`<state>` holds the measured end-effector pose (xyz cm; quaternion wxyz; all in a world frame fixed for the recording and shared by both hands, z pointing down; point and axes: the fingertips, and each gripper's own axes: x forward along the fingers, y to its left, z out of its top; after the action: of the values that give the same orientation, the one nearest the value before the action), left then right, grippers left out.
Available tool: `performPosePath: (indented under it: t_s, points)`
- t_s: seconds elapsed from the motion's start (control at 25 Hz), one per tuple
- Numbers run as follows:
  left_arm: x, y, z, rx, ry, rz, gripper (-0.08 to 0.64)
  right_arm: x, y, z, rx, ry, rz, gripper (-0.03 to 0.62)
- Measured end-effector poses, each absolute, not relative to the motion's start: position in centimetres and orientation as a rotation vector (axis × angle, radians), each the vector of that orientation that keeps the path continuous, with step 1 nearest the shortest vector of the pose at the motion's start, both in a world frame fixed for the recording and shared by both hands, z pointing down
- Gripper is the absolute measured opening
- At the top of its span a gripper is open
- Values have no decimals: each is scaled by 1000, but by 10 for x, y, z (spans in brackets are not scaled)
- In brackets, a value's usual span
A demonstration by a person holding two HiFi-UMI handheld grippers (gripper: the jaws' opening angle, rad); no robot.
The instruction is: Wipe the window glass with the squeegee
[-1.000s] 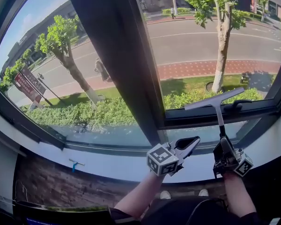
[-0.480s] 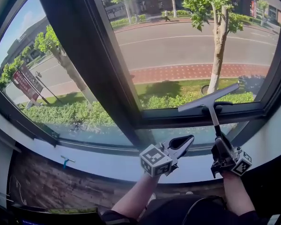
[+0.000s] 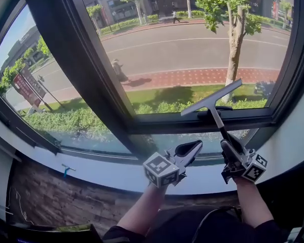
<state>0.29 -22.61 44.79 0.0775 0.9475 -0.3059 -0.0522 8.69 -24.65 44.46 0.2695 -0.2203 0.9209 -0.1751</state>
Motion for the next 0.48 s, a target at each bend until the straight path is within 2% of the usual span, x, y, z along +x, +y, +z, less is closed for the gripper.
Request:
performPosePath:
  t_s: [0.48]
  points:
    - [43, -224, 438, 2834, -909, -134, 2, 119, -244, 435, -680, 2568, -398, 166]
